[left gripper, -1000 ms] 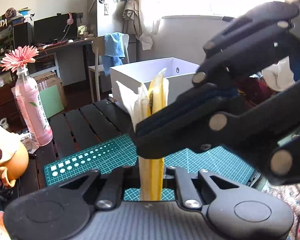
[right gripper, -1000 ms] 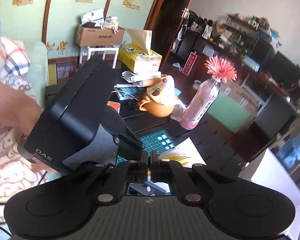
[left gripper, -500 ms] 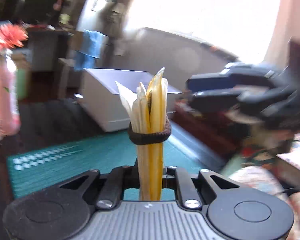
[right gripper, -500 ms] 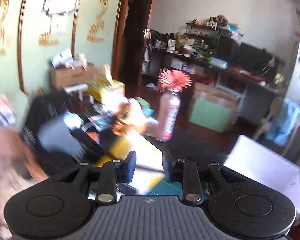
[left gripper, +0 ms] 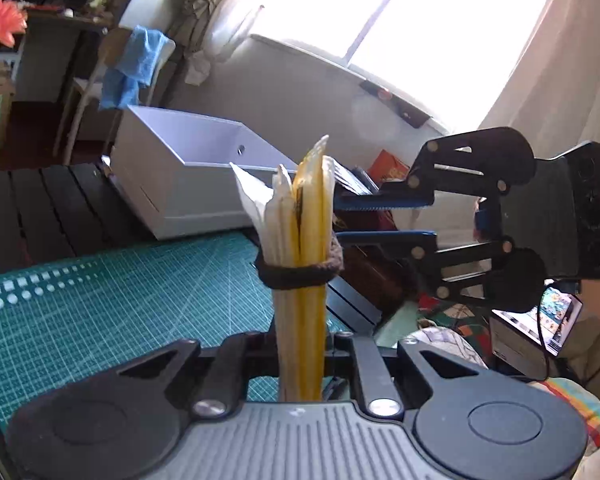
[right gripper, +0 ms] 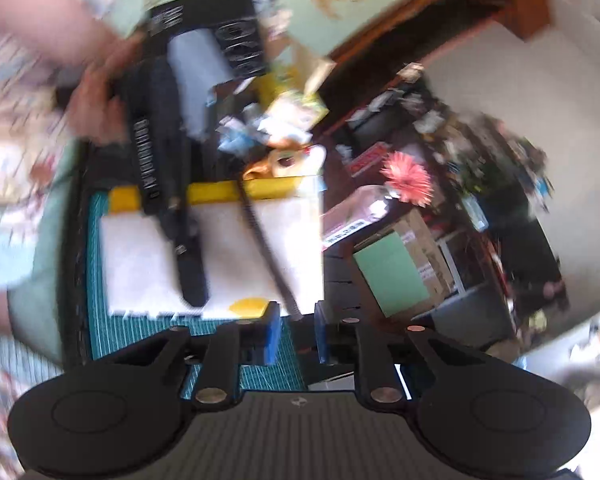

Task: Fold shopping bag
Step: 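Grasp the banded bag strip with the right gripper beside the left gripper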

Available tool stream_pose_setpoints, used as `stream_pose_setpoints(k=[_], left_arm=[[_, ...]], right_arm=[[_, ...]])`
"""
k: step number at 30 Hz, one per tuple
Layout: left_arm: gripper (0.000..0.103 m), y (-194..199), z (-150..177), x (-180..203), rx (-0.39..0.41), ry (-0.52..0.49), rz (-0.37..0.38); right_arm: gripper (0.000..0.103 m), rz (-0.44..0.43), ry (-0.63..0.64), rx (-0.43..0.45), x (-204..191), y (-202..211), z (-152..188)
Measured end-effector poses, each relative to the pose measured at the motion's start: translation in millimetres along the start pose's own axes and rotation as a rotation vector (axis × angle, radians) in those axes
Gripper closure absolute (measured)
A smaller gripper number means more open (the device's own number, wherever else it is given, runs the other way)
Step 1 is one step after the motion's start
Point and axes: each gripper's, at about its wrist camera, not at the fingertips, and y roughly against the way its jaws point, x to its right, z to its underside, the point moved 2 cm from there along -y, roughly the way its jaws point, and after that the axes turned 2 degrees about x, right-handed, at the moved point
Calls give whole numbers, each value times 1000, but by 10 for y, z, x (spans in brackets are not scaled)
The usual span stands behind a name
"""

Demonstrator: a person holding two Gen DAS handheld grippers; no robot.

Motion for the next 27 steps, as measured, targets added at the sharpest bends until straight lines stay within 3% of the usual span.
stream_pose_setpoints(k=[6, 10, 15, 19, 23, 27], left_arm=[[91, -31, 29, 31, -10, -26, -13], [92, 36, 4, 10, 27, -19, -26], [92, 183, -55, -48, 93, 30, -35], [92, 187, -66, -50, 90, 28, -82], [91, 173, -70, -14, 81, 16, -109], [91, 133, -66, 9, 62, 4, -125]], right_arm=[[95, -18, 117, -26, -71, -91, -56], [100, -37, 116, -36, -62, -106, -72], [101, -93, 41, -25, -81, -167, -113], [103, -136, -2, -16, -136, -200, -121], [100, -103, -46, -16, -26, -188, -147], [100, -102, -186, 72, 152, -92, -287]])
